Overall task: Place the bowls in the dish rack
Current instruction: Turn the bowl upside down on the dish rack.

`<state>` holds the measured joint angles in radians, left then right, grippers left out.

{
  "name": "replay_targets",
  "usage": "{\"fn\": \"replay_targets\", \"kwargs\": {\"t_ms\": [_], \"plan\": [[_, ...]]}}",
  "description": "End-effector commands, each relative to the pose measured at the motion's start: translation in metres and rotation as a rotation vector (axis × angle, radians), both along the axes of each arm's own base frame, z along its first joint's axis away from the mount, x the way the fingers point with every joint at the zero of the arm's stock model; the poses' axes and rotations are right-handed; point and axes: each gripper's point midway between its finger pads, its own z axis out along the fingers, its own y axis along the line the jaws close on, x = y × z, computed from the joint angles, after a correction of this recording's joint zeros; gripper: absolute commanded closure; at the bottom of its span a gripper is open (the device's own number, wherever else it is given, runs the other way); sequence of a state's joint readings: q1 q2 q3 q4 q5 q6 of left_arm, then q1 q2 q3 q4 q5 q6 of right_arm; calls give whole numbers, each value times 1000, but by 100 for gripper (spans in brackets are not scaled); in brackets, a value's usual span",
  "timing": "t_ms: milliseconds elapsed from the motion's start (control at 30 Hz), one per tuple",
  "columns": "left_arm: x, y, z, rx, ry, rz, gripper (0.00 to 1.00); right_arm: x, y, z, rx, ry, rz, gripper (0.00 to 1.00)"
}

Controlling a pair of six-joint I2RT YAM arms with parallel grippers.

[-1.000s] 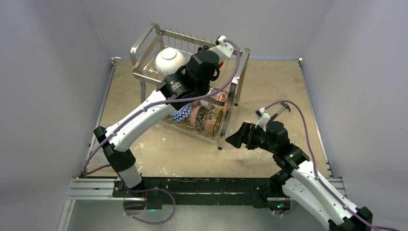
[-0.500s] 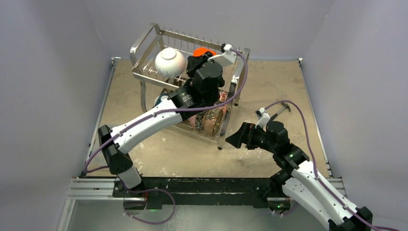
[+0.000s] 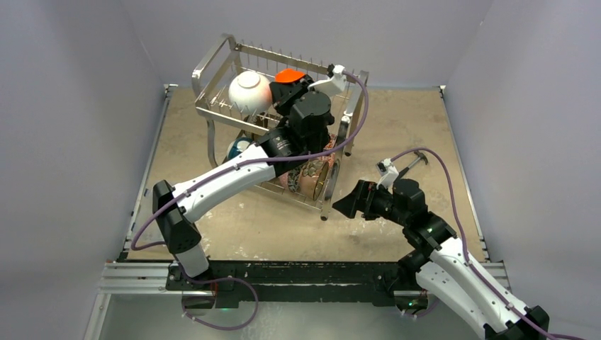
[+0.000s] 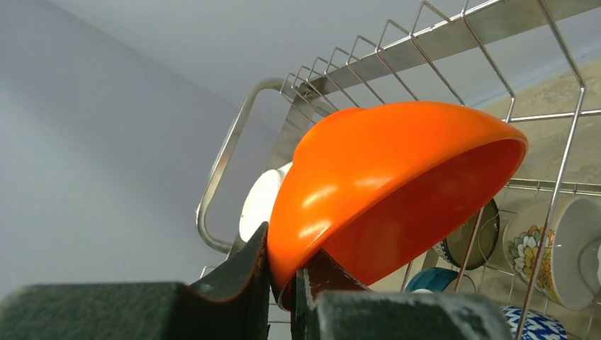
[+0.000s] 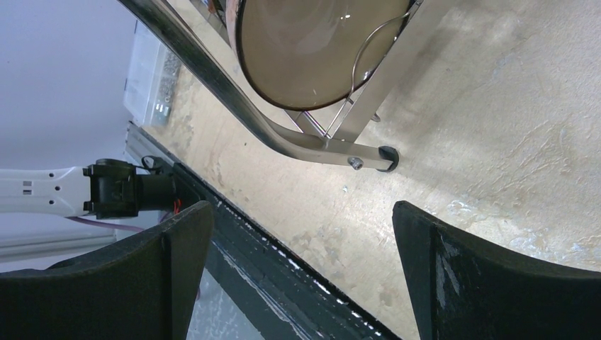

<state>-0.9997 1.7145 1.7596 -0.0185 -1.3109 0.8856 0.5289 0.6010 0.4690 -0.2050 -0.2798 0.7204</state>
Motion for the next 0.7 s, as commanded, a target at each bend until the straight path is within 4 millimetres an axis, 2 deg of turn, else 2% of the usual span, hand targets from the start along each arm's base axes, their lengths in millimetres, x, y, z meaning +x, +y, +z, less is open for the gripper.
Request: {"fn": "replay_targets", "kwargs": {"t_ms": [0,33,100,167,467,667], "plan": [[2,-13,-17,80,60,-29,86,-1,0,4,4,-29,14,2],[1,-17,-18,69,63,-47,76,-1,0,4,4,-28,13,2],[1,-23,-19,48,70,-76,51,0,0,4,4,-29,13,2],[1,-29,-19,27,82,-115,36,0,0,5,5,-31,13,2],[-7,-65,-24,-187,203,-363,29,1,2,7,9,-36,18,2],[-16,-82,-13,-346,223,-487,24,2,3,9,8,-38,21,2]]}}
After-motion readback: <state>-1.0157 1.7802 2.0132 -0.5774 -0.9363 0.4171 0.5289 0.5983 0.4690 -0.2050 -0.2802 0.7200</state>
